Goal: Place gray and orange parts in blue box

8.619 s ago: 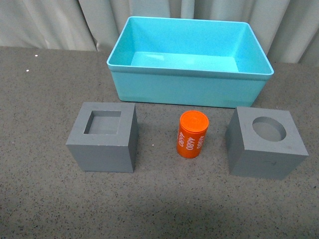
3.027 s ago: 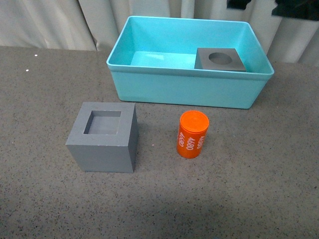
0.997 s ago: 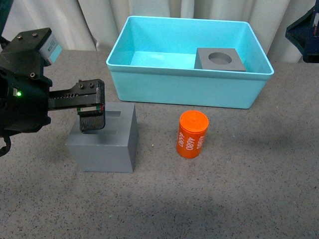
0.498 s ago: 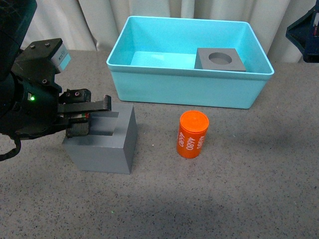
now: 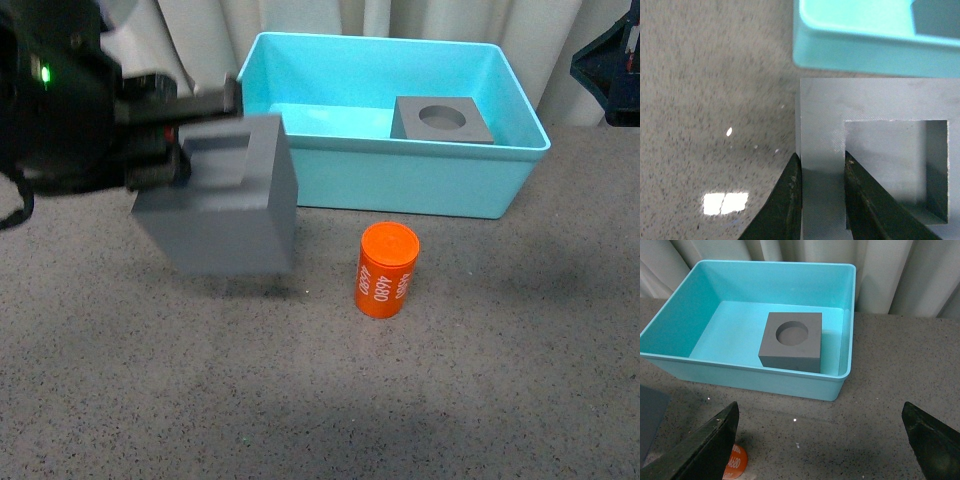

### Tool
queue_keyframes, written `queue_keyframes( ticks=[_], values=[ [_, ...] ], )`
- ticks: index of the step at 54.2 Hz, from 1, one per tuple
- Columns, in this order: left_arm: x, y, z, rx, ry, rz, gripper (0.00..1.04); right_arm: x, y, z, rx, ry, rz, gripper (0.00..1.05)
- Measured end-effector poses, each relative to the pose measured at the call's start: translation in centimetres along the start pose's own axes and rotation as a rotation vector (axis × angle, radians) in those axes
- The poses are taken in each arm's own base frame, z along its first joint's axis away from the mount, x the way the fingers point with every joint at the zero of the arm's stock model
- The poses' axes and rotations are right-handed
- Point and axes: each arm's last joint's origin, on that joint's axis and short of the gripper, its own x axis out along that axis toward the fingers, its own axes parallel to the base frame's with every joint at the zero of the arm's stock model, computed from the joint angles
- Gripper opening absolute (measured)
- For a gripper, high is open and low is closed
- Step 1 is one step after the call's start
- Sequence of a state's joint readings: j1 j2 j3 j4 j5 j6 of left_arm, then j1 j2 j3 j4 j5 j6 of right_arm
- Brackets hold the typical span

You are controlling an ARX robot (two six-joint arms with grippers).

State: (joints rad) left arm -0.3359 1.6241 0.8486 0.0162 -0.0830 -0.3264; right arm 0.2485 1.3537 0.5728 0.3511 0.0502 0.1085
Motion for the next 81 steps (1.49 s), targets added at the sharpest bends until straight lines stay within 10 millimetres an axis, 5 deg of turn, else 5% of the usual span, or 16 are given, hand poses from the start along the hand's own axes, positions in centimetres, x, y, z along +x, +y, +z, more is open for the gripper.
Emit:
queue_keyframes(
  ticks=[12, 16, 24, 42, 81],
  values=[
    [-1.9, -2.7, 7.1, -0.019, -0.207, -0.062, 0.18, 0.0, 0.0, 0.0, 0.000, 0.000, 0.000, 0.95],
    [-0.8, -3.4, 9.6, -0.021, -0.242, -0.084, 0.18, 0.0, 0.0, 0.0, 0.000, 0.000, 0.000, 0.95],
    [2.5, -4.0, 11.5, -0.019, -0.230, -0.084, 0.18, 0.0, 0.0, 0.0, 0.000, 0.000, 0.000, 0.95],
    [8.3, -3.6, 11.5, 0.053, -0.144, -0.003, 0.18, 0.0, 0.0, 0.0, 0.000, 0.000, 0.000, 0.95],
    [13.9, -3.3, 9.4, 0.085, -0.060, 0.050, 0.18, 0.0, 0.0, 0.0, 0.000, 0.000, 0.000, 0.95]
  ],
)
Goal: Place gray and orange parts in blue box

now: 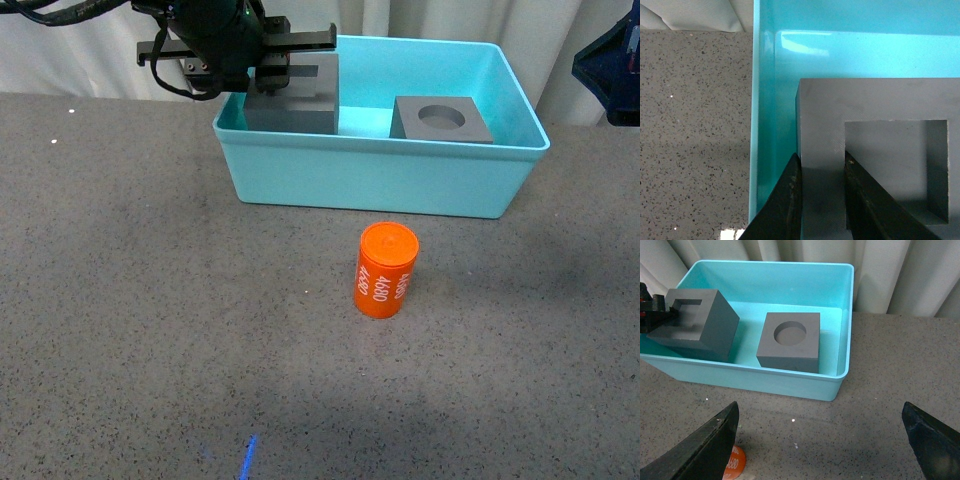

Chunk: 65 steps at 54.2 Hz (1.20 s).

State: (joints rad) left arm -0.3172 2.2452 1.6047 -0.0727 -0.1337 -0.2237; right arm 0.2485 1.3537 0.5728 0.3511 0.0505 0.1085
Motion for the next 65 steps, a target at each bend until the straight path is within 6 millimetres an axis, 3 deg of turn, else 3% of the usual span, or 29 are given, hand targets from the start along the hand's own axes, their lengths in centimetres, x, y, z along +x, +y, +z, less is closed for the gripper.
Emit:
queue_keyframes(
  ticks=[17, 38, 43, 48, 56, 57, 65],
  values=[
    [0.9, 0.2, -0.7, -0.002, 0.040, 0.026, 0.19, 0.0, 0.0, 0.0, 0.000, 0.000, 0.000, 0.95],
    [0.0, 0.0, 0.5, -0.055, -0.037, 0.006, 0.76, 0.0, 0.0, 0.0, 0.000, 0.000, 0.000, 0.95],
    [-1.4, 0.2, 1.0, -0.085, -0.111, -0.003, 0.89, 0.0, 0.0, 0.0, 0.000, 0.000, 0.000, 0.95],
    [-4.1, 0.5, 1.7, -0.101, -0.195, -0.020, 1.00, 0.0, 0.0, 0.0, 0.000, 0.000, 0.000, 0.95],
    [-9.9, 1.3, 2.0, -0.173, -0.379, -0.016, 0.98, 0.0, 0.0, 0.0, 0.000, 0.000, 0.000, 0.95],
    [-11.0, 1.6, 1.7, -0.191, -0.420, -0.004, 0.98, 0.0, 0.0, 0.0, 0.000, 0.000, 0.000, 0.95],
    [-14.4, 3.0, -0.9, -0.258, -0.492, 0.065, 0.98, 0.0, 0.0, 0.0, 0.000, 0.000, 0.000, 0.95]
  ],
)
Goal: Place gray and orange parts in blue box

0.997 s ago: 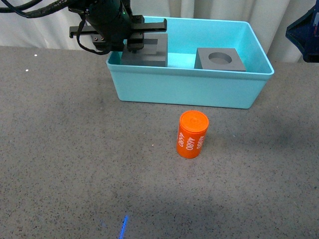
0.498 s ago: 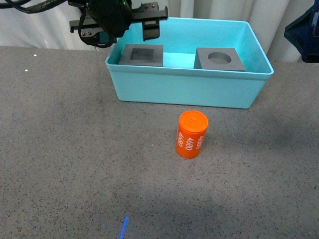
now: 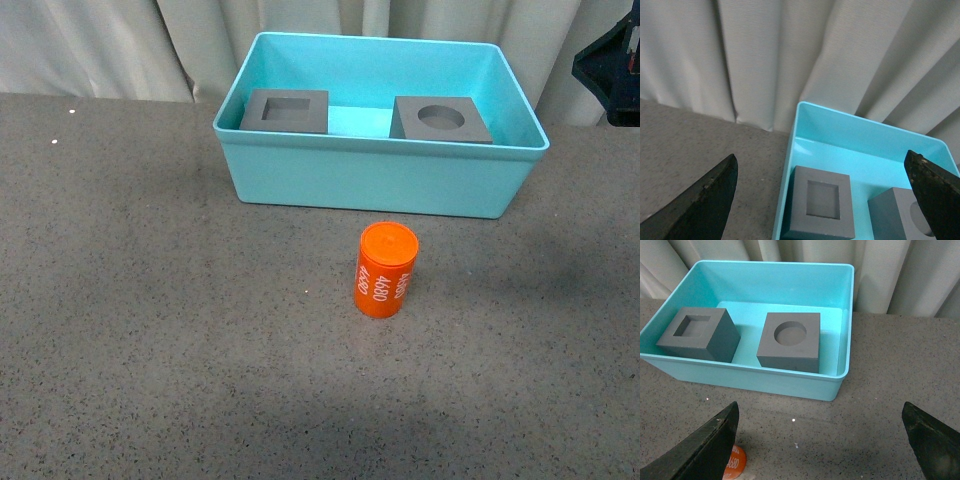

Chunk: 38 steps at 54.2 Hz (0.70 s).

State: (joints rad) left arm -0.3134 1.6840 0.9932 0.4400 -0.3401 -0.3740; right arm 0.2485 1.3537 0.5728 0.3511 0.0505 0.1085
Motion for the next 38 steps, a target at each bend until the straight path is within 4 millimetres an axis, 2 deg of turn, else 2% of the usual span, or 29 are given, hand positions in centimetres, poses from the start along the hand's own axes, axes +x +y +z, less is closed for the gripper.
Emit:
queue_keyframes(
  ticks=[4, 8, 14, 20, 23, 26, 31, 38],
  values=[
    [-2.0, 1.5, -1.4, 0.021, 0.005, 0.068, 0.98, 0.0, 0.0, 0.0, 0.000, 0.000, 0.000, 0.95],
    [-3.6, 3.5, -2.9, 0.105, -0.087, -0.047, 0.84, 0.0, 0.0, 0.0, 0.000, 0.000, 0.000, 0.95],
    [-5.9, 5.5, -3.7, 0.194, -0.189, -0.086, 0.68, 0.0, 0.0, 0.0, 0.000, -0.001, 0.000, 0.95],
    [-8.3, 7.4, -3.9, 0.247, -0.229, -0.080, 0.48, 0.0, 0.0, 0.0, 0.000, 0.000, 0.000, 0.95],
    [-9.7, 8.6, -4.5, 0.266, -0.224, -0.075, 0.33, 0.0, 0.0, 0.0, 0.000, 0.000, 0.000, 0.95],
    [-10.7, 9.4, -5.1, 0.274, -0.215, -0.076, 0.20, 0.0, 0.0, 0.0, 0.000, 0.000, 0.000, 0.95],
    [-11.8, 10.2, -5.4, 0.276, -0.219, -0.075, 0.05, 0.0, 0.0, 0.0, 0.000, 0.000, 0.000, 0.95],
    [-13.0, 10.9, -5.8, 0.281, -0.223, -0.075, 0.04, 0.0, 0.0, 0.0, 0.000, 0.000, 0.000, 0.95]
  ],
)
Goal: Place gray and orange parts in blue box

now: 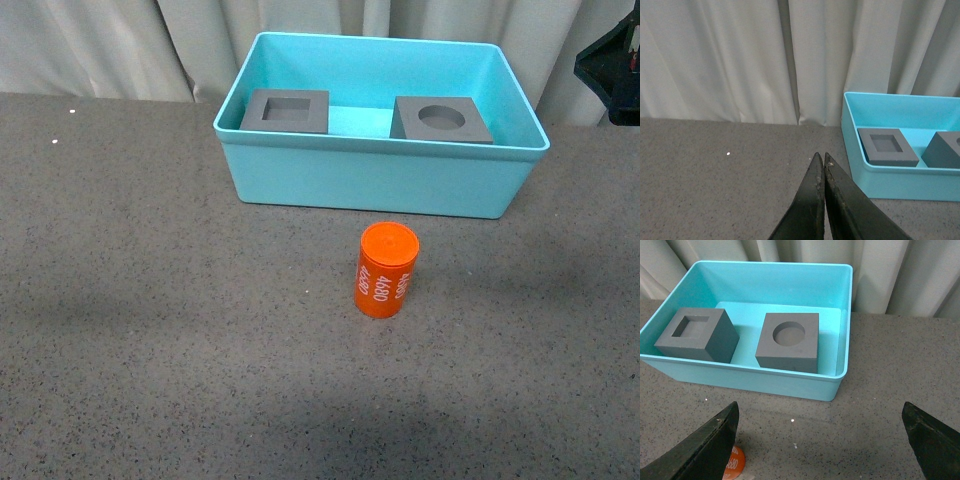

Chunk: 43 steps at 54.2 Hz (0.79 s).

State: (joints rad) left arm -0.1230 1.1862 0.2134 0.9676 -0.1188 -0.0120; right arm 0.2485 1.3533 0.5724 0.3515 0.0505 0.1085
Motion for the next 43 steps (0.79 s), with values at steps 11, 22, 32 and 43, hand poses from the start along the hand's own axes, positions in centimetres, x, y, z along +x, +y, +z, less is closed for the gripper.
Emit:
queue_keyframes(
  ticks=[11, 22, 32, 43],
  values=[
    [-2.3, 0.8, -0.6, 0.004, 0.006, 0.002, 0.04, 0.0, 0.0, 0.0, 0.000, 0.000, 0.000, 0.95],
    [-4.1, 2.1, -1.8, 0.004, 0.016, 0.005, 0.04, 0.0, 0.0, 0.0, 0.000, 0.000, 0.000, 0.95],
    [-5.2, 2.1, -1.6, 0.005, 0.006, 0.004, 0.04, 0.0, 0.0, 0.0, 0.000, 0.000, 0.001, 0.95],
    [-6.4, 2.1, -1.2, 0.005, -0.008, 0.004, 0.04, 0.0, 0.0, 0.0, 0.000, 0.000, 0.001, 0.95]
  ],
)
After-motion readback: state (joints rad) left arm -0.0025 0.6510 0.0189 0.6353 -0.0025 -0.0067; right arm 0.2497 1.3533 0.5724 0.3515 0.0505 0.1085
